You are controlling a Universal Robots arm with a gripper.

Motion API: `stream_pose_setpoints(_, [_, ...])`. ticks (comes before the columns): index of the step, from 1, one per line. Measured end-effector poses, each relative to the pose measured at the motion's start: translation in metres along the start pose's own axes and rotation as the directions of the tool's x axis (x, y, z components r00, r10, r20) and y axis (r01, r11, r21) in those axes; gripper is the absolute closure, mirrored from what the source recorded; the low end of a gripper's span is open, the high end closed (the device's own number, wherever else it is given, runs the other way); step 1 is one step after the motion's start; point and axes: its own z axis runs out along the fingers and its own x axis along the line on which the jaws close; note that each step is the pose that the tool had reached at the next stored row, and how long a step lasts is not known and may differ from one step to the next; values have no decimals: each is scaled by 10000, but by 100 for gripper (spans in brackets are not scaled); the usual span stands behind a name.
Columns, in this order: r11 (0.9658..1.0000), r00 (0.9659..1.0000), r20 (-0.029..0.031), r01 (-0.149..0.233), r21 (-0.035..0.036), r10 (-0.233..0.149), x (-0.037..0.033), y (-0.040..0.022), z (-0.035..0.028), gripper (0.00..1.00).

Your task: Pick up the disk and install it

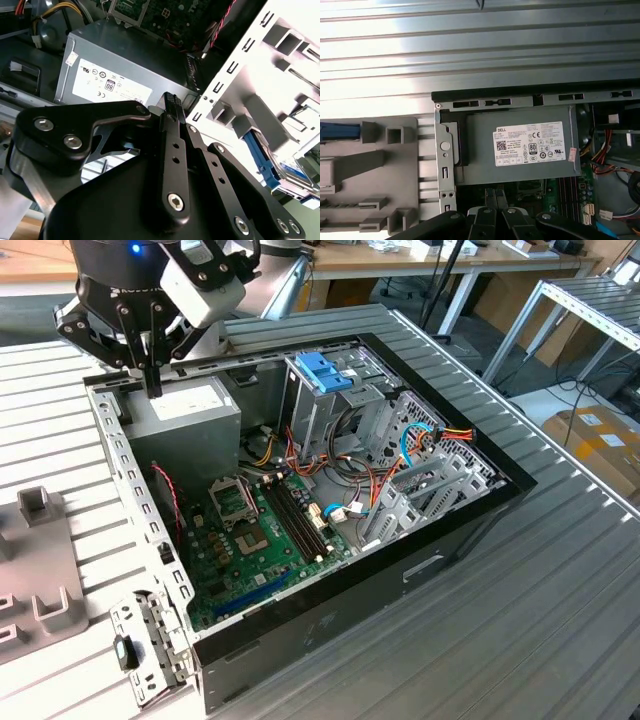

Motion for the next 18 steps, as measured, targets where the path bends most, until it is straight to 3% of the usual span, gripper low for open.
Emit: stream_pose_setpoints(18, [10000, 10000, 0, 0, 0, 0, 58, -4, -1, 89])
